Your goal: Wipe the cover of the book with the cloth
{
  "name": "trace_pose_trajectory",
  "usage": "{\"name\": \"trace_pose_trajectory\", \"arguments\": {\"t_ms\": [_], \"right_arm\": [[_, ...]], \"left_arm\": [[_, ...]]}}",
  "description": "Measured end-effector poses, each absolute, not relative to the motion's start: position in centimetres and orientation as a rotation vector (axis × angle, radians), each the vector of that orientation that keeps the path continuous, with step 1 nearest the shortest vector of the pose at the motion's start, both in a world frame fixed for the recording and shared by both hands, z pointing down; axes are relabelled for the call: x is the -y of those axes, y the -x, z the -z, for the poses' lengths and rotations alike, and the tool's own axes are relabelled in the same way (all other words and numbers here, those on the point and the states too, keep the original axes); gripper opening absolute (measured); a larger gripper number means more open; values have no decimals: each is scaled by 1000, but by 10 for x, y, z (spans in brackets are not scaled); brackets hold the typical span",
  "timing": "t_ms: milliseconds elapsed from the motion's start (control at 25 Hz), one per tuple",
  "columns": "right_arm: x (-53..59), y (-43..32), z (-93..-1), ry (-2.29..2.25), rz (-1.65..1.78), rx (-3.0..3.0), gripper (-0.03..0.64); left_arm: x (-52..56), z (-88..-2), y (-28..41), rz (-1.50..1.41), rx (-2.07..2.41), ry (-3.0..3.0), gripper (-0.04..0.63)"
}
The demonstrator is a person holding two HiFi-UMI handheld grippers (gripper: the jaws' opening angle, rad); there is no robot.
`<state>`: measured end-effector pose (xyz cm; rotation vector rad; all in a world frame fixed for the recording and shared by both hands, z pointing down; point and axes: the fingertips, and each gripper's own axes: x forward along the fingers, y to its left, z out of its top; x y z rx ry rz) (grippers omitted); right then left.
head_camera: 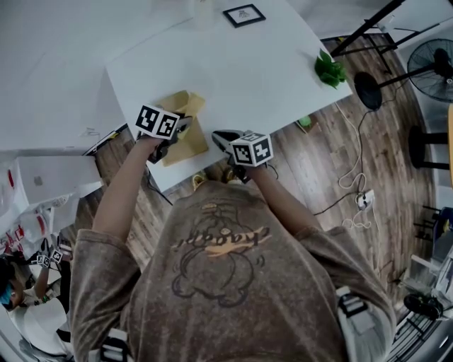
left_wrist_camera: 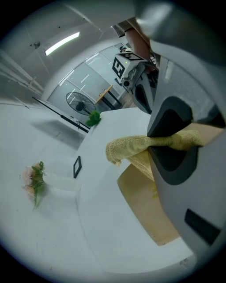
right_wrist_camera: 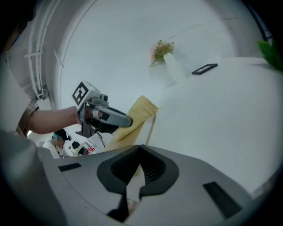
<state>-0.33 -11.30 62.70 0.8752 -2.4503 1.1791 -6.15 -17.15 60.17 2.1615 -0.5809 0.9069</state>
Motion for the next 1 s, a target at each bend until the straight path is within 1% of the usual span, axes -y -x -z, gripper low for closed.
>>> {"name": "trace_pose_trajectory", "arguments": {"t_ms": [160, 320, 1000], "right_arm": [[114, -34, -621, -978, -1279, 2453, 2], [117, -55, -615, -1056, -1261, 2446, 2], [123, -63, -599, -1068, -1229, 2466, 2]], "left_arm": [[155, -600, 54, -895, 566, -2162, 52], [137, -599, 46, -876, 539, -2159, 52], [61, -593, 21, -748, 456, -2127, 52]]}}
